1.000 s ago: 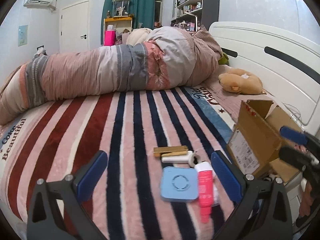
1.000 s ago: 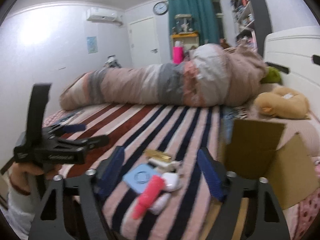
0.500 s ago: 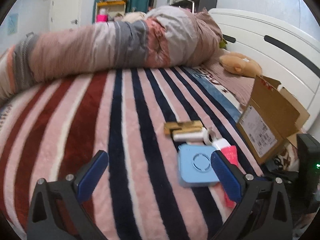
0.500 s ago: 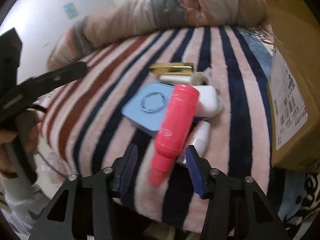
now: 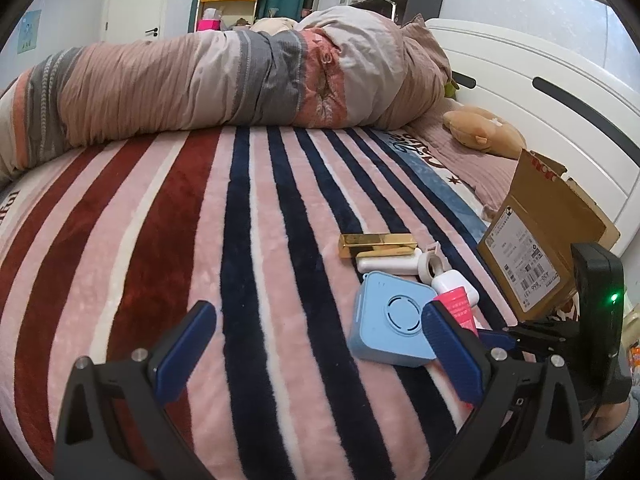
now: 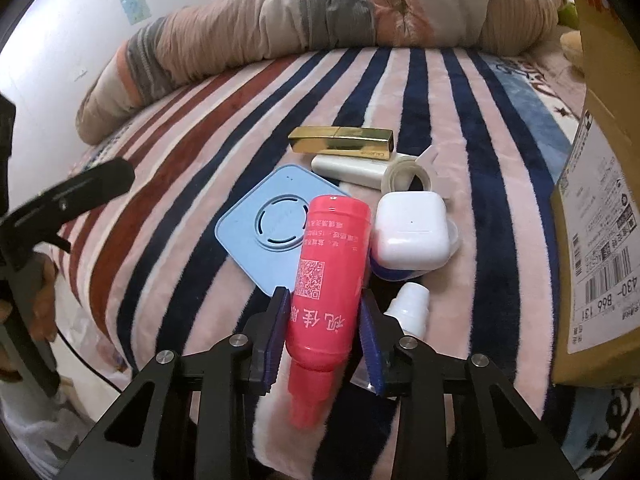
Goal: Organize rigid objects
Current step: 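Grasp the pink bottle with the right gripper and lift it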
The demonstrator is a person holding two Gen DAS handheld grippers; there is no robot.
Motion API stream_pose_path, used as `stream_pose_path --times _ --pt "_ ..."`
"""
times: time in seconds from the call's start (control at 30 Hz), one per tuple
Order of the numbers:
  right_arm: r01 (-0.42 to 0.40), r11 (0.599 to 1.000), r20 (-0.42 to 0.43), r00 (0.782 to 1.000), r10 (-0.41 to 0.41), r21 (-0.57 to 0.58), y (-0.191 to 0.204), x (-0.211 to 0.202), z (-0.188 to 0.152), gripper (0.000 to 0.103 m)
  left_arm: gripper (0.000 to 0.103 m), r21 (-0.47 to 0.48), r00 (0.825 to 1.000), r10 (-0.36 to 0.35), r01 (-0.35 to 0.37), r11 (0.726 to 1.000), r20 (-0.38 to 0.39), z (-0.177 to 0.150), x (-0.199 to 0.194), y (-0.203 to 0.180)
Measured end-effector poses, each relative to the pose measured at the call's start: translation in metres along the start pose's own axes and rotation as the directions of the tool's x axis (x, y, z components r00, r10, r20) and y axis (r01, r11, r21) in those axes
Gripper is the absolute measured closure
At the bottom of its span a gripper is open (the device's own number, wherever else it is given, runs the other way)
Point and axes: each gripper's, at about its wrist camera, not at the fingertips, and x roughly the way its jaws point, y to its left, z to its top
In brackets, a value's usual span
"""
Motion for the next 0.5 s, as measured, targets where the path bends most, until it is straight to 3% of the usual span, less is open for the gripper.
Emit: stream_pose_path --times 0.17,0.23,0.3,0.4,0.5 --pt "-0.019 0.999 0.057 0.998 0.022 -0.046 0.009 -0.017 0.001 0.075 0.001 0.006 0.993 -0.117 0.117 0.993 -0.016 0.005 -0.001 -0.006" --pt "-0.049 0.996 0.099 0.994 0.056 -0.07 0.015 -0.029 0.004 0.075 0.001 0.031 0.983 -0.183 0.183 0.983 -0.019 0.014 -0.003 -0.017" --pt "-0.089 0.989 0.151 0.983 0.106 -0.116 0.023 -0.046 0.011 0.075 0.006 0.059 0.96 -0.278 0.279 0.959 -0.018 0.027 -0.009 -0.032" --pt "-0.125 0.975 0.232 0.958 0.167 -0.186 0.032 -0.076 0.023 0.076 0.021 0.104 0.909 -0.416 0.416 0.903 -0.023 0.052 -0.019 -0.057" --pt "-0.138 0.964 0.292 0.935 0.202 -0.228 0.035 -0.103 0.034 0.076 0.047 0.165 0.909 -0.416 0.411 0.897 -0.007 0.075 -0.033 -0.08"
